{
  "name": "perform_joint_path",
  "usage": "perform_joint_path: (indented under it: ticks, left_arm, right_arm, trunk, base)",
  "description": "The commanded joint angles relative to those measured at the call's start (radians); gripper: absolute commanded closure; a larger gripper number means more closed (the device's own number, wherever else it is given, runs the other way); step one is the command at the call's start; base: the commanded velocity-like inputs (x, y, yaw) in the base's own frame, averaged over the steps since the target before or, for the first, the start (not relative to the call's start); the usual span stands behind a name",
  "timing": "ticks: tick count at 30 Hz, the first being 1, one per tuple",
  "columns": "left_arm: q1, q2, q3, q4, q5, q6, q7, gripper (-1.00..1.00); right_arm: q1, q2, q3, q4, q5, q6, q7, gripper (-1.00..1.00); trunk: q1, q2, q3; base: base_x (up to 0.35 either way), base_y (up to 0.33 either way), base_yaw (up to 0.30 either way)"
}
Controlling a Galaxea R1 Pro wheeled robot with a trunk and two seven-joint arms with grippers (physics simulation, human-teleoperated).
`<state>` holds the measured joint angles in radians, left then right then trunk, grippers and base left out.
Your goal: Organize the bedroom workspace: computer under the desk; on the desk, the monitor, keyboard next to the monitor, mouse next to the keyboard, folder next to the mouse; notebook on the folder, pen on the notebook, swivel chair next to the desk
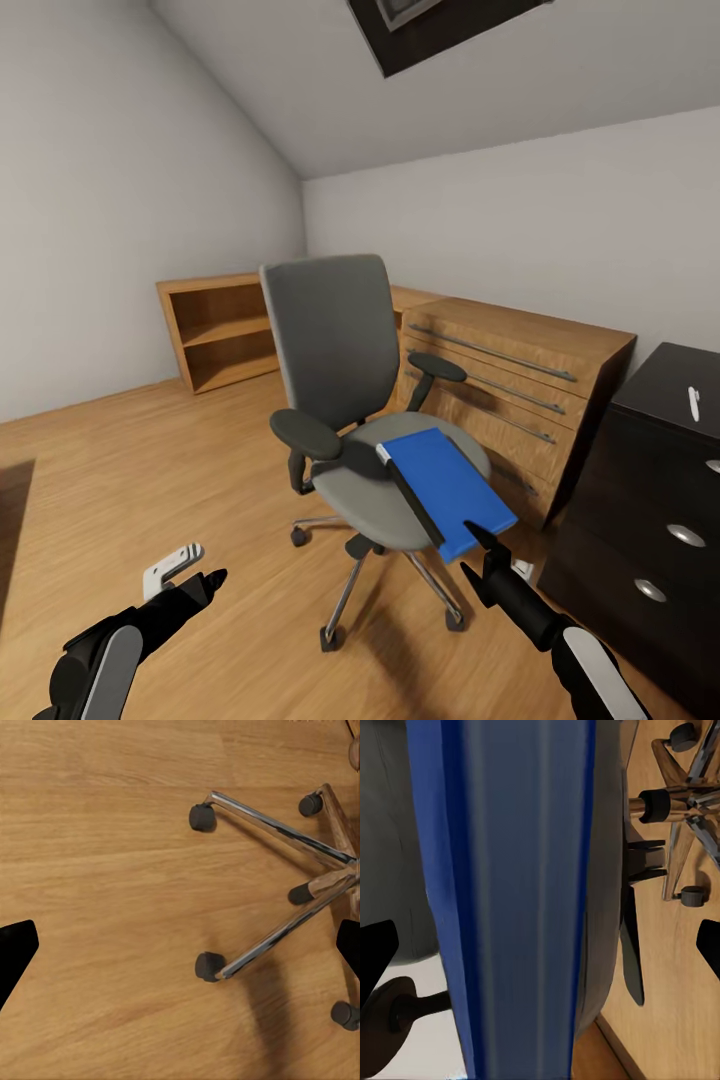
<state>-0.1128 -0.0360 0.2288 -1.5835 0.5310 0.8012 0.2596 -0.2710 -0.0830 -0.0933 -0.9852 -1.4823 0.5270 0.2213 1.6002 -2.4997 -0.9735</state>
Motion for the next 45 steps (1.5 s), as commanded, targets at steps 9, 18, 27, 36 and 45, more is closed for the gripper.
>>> perform_joint_path:
  ticks: [9,18,27,36,45]
  left_arm:
    - [-0.001,-0.001,0.006,-0.001,0.009,0.004,0.007,-1.00]
    - [-0.001,-0.001,0.013,-0.001,0.009,0.004,0.004,-1.00]
    - [-0.001,-0.001,0.014,-0.001,0.009,0.004,0.004,-1.00]
    - [-0.001,-0.001,0.014,-0.001,0.009,0.004,0.006,-1.00]
    - [-0.001,-0.002,0.013,-0.005,0.006,0.003,0.007,-1.00]
  right_arm:
    - [-0.001,0.000,-0.002,0.000,-0.003,0.007,0.001,-1.00]
    - [-0.001,0.000,-0.002,0.000,-0.003,0.008,0.001,-1.00]
    - [-0.001,0.000,-0.002,0.000,-0.003,0.009,0.001,1.00]
    - [-0.001,0.000,-0.002,0.000,-0.003,0.010,0.001,1.00]
    - [-0.001,0.000,-0.001,-0.035,0.003,0.000,0.005,1.00]
  trunk:
    - [-0.016,0.028,0.012]
    - [-0.016,0.028,0.012]
    - [-0.016,0.028,0.012]
    - [-0.019,0.035,0.015]
    - [-0.054,0.098,0.043]
  base:
    - [0.000,0.000,0.000]
    - [0.031,0.019,0.000]
    - [0.034,0.021,0.000]
    - [0.000,0.000,0.000]
    - [0.000,0.000,0.000]
